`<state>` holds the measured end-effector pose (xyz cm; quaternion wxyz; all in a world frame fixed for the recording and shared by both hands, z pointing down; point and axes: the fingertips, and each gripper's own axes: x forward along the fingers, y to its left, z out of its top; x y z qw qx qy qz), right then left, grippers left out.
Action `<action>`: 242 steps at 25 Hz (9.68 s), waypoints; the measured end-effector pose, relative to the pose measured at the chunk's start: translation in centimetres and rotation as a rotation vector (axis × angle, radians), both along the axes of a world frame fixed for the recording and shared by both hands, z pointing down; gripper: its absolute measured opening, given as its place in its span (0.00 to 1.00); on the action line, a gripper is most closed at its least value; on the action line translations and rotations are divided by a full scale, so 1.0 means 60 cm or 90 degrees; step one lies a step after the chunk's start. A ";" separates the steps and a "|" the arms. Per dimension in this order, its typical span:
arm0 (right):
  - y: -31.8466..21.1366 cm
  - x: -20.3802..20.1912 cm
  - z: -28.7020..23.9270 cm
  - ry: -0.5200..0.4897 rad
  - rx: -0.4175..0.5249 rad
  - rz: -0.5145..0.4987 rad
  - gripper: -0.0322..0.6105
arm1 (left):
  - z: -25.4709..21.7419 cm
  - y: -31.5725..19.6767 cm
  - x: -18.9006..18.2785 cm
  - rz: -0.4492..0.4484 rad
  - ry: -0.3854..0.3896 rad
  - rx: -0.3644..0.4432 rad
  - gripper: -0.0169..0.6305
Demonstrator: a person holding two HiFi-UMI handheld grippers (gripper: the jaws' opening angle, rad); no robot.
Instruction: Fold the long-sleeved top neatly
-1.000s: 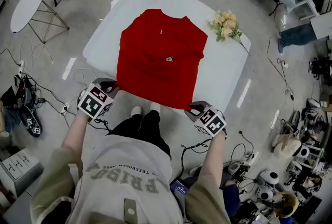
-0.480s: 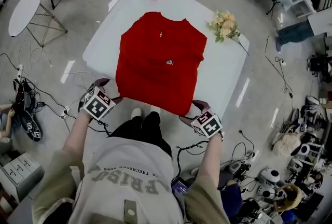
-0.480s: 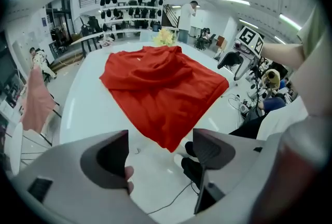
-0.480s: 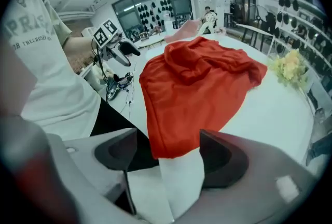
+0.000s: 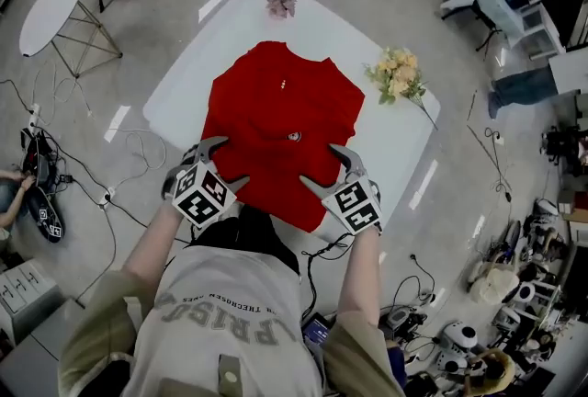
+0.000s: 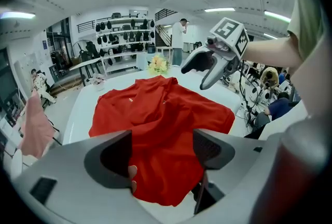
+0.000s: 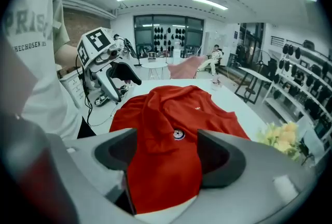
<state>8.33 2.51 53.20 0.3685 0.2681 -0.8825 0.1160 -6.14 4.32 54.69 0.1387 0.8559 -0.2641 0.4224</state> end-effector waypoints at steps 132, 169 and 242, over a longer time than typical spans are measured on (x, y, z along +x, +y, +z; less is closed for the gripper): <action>-0.087 0.036 0.080 0.106 -0.079 -0.015 0.51 | 0.052 -0.015 -0.021 0.087 -0.061 -0.096 0.64; 0.219 0.075 0.119 0.059 -0.154 0.064 0.51 | 0.189 0.170 -0.171 -0.075 -0.100 -0.228 0.64; -0.172 0.199 0.034 0.029 -0.176 -0.002 0.18 | 0.002 -0.344 -0.069 -0.069 -0.104 -0.011 0.05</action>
